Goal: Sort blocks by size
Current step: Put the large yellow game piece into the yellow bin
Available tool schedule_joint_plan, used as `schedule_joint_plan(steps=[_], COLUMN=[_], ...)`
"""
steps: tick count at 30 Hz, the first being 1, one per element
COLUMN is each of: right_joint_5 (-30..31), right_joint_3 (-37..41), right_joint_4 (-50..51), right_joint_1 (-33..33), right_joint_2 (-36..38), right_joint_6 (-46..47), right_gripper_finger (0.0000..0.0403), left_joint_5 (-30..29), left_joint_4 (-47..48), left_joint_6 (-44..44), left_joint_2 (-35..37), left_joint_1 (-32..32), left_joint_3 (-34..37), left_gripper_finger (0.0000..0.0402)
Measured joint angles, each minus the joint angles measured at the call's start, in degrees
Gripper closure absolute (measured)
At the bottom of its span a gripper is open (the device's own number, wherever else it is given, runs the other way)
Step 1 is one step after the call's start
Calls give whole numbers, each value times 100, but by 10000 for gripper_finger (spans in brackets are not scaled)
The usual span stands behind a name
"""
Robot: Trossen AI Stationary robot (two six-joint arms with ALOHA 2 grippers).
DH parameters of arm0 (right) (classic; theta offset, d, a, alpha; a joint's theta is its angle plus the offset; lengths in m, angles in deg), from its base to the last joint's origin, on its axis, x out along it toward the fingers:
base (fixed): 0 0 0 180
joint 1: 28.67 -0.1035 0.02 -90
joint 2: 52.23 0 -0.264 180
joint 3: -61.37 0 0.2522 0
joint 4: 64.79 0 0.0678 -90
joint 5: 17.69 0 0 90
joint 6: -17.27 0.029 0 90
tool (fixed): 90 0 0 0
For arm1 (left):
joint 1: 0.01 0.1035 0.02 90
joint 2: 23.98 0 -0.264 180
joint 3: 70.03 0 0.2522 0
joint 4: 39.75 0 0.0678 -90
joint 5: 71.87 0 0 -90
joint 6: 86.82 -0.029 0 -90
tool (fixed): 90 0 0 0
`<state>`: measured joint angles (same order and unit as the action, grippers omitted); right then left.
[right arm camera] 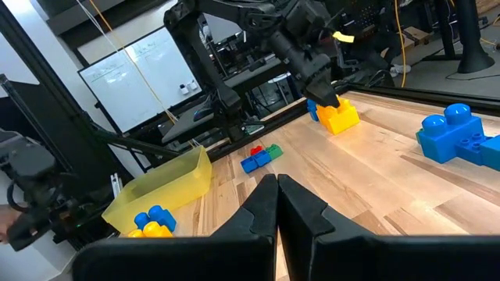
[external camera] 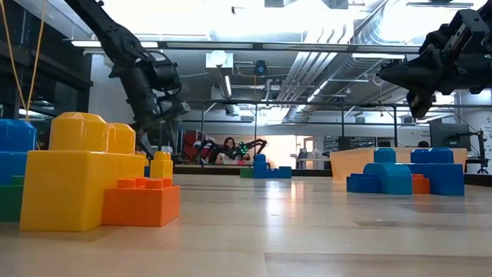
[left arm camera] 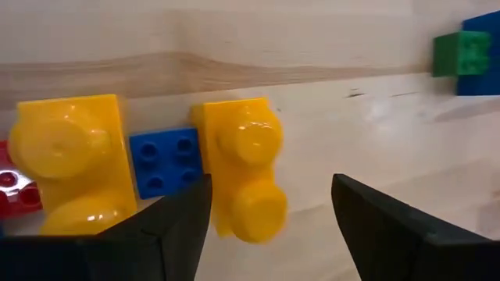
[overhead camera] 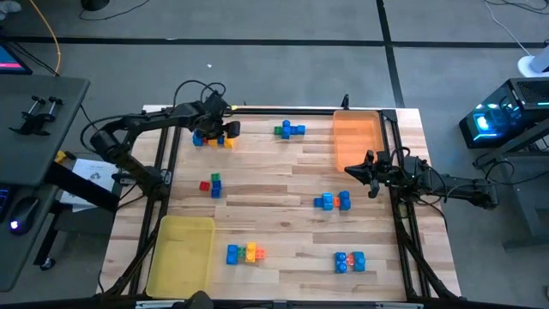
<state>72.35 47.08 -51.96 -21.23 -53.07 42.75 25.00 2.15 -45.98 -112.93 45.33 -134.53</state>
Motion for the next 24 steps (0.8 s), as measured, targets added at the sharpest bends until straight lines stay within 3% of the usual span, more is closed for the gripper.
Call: schedule_joint_plan(steps=[8, 16, 24], right_joint_5=[0, 0, 0], right_joint_3=[0, 0, 0], right_joint_4=[0, 0, 0], right_joint_1=[2, 1, 2], right_joint_2=[0, 0, 0], right_joint_6=[0, 0, 0], right_gripper_finger=[402, 402, 402], left_joint_5=[-626, -652, -651], left_joint_4=[-121, -213, -455], left_joint_6=[-60, -56, 147], left_joint_2=[-109, -207, -795], left_joint_1=[-87, -348, -745], left_joint_3=[0, 0, 0], left_gripper_finger=[149, 173, 211])
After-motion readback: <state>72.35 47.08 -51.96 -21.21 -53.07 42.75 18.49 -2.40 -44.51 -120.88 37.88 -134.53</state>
